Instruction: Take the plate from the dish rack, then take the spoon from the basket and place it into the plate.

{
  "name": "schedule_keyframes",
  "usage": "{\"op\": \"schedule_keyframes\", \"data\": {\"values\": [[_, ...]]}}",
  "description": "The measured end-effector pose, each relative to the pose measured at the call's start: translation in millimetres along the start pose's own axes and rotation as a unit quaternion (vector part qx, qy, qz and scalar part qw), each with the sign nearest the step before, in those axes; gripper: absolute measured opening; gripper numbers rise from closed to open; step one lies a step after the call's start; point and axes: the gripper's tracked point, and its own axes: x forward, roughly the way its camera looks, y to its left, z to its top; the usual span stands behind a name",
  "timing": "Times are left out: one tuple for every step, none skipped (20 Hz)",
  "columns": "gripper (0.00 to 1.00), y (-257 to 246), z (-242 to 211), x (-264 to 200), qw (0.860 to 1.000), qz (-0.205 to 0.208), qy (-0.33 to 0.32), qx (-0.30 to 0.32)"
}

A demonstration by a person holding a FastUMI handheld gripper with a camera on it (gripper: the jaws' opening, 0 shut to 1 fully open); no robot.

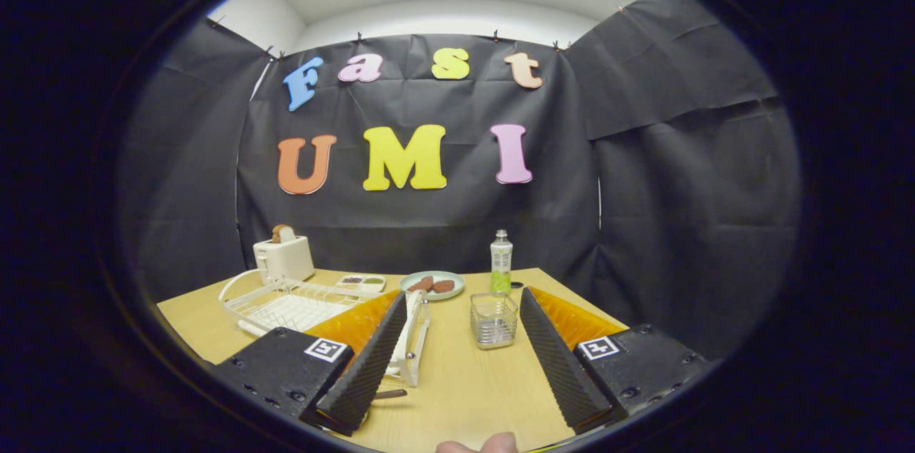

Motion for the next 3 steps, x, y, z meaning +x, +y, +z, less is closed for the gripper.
{"op": "schedule_keyframes", "data": {"values": [[1.00, 2.6, 1.5, -1.7, 1.000, 0.000, -0.003, -0.001], [1.00, 5.4, 2.6, -2.7, 1.000, 0.002, -0.004, -0.001], [1.00, 8.9, 3.6, -5.1, 1.000, 0.003, -0.006, -0.002]]}}
